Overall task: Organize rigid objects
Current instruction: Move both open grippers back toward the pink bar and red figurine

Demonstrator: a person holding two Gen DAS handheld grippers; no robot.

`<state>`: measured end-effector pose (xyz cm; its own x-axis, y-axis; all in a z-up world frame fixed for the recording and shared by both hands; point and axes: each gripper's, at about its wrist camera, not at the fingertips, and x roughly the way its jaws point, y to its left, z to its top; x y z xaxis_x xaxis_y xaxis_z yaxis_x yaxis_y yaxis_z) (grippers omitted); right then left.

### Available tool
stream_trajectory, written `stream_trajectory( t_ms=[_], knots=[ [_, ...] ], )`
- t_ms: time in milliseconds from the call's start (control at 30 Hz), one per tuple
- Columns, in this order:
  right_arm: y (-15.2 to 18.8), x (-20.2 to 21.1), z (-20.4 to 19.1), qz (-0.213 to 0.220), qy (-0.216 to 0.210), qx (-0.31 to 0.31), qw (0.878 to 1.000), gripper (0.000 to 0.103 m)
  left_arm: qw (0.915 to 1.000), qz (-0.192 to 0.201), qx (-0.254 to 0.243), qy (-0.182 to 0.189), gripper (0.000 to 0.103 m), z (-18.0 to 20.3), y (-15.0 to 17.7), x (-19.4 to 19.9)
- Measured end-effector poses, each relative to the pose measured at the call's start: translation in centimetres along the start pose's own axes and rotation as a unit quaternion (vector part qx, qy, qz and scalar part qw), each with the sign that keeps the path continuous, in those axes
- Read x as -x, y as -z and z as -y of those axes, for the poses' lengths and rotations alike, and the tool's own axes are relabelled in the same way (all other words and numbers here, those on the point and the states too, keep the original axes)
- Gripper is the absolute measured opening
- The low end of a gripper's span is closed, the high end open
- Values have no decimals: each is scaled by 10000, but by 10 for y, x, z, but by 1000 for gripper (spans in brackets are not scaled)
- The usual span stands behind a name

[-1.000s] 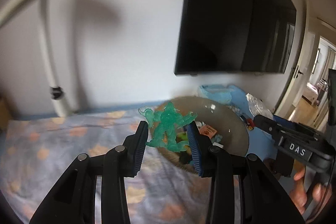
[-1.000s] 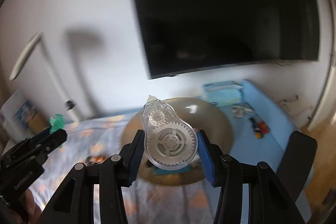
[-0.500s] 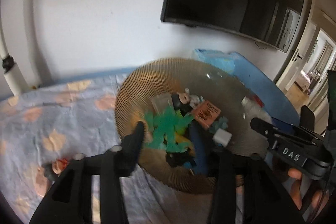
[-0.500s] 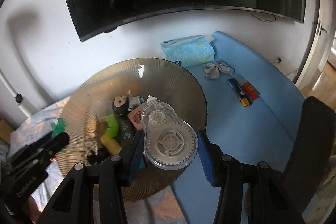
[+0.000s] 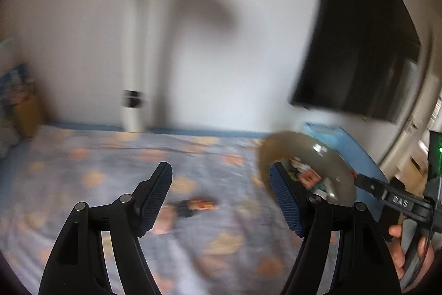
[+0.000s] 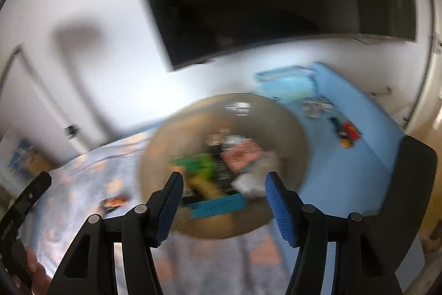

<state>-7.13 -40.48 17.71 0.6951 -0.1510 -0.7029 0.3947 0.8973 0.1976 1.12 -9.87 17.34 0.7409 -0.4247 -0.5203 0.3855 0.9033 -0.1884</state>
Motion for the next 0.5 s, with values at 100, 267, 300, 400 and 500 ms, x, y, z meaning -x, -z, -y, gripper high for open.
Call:
stream_trajectory(
  t_ms=[100, 267, 300, 400, 500],
  knots=[
    [10, 14, -40, 33, -309, 327, 9990, 62, 9989, 86, 130, -441, 72, -28, 4, 27],
    [34, 10, -93, -153, -582, 817, 9948, 62, 9961, 9, 204, -860, 72, -63, 34, 41],
    [43, 3, -104, -282, -624, 901, 9936, 62, 9958, -72, 260, -876, 72, -69, 40, 38],
    [66, -12, -121, -554, -753, 1052, 9900, 62, 9924, -395, 345, -1114, 72, -86, 70, 20],
    [90, -34, -133, -732, -859, 1362, 9842, 62, 9856, -679, 133, -1540, 72, -93, 99, -3]
  ],
)
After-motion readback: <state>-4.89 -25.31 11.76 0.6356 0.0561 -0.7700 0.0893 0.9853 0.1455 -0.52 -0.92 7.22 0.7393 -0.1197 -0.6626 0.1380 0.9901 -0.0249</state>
